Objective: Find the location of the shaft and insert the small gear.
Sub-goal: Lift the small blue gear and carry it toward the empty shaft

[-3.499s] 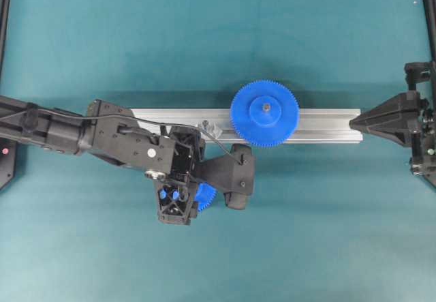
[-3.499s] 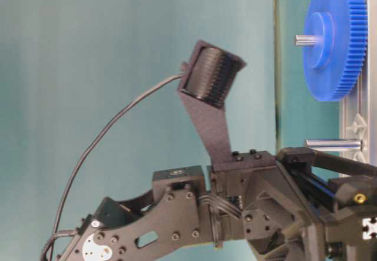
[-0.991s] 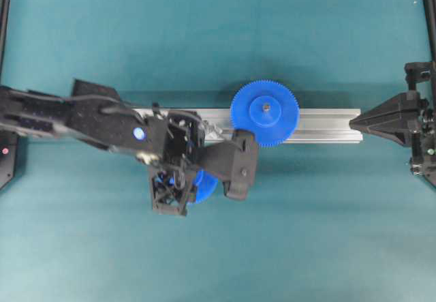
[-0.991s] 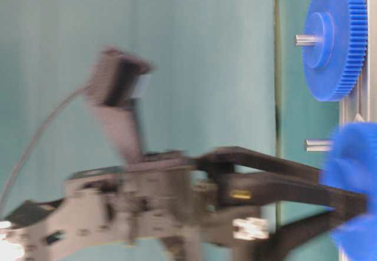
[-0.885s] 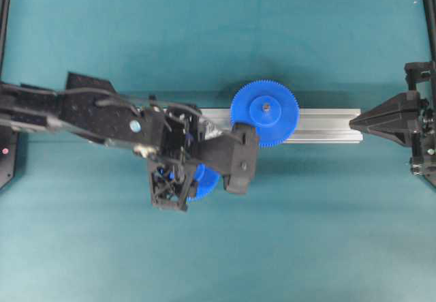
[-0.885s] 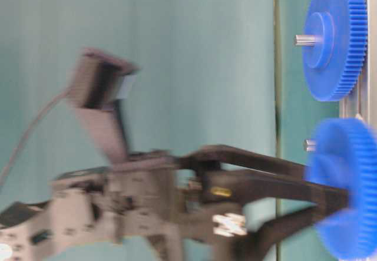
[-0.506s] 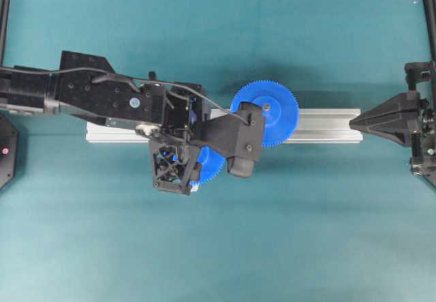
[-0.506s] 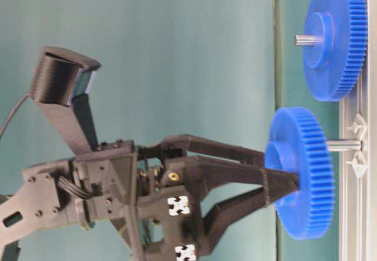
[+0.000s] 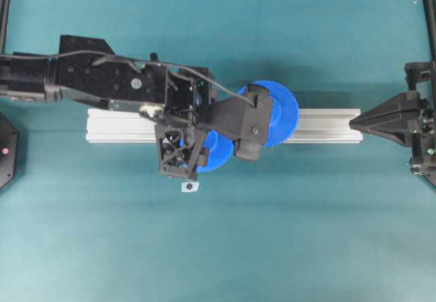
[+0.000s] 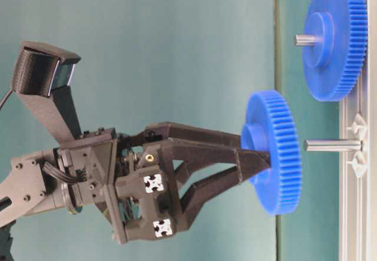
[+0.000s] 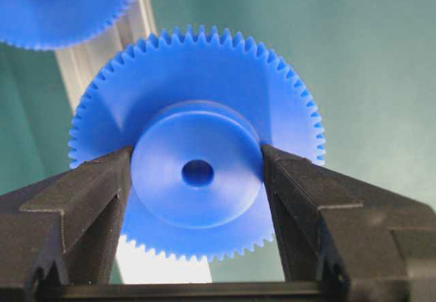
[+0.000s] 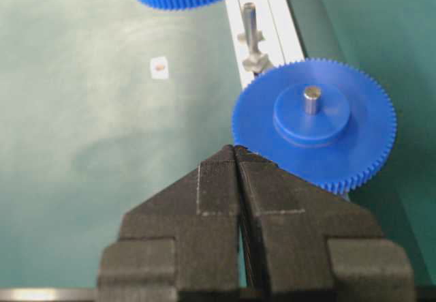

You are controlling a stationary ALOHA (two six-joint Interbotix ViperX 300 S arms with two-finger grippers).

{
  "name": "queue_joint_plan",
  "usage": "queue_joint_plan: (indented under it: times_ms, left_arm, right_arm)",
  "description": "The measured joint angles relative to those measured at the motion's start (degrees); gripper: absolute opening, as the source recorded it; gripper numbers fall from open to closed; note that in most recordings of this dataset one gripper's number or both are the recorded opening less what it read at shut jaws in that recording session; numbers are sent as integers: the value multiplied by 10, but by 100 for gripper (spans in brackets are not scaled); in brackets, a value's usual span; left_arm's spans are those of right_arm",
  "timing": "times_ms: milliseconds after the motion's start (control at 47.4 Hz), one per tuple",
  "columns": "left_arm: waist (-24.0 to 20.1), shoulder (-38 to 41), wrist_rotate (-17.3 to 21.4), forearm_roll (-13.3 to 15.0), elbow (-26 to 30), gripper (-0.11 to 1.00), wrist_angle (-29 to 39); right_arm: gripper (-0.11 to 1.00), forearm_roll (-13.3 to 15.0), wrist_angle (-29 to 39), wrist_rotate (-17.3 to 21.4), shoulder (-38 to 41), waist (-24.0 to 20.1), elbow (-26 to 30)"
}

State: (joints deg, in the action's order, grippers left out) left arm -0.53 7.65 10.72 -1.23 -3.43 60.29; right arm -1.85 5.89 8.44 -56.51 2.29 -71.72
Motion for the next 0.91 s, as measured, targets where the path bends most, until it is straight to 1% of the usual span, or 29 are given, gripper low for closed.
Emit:
queue_joint_plan:
  times_ms: [443,632,906]
  left_arm:
    - [-23,18,29,0,8,64,0]
    - [-32,26,35,0,9,64,-1]
    - [-35,43,43,0,25,64,-1]
  right_arm:
    - [0,1,1,0,0,0,0]
    - [0,0,1,0,0,1,0]
    - [0,0,1,1,0,1,0]
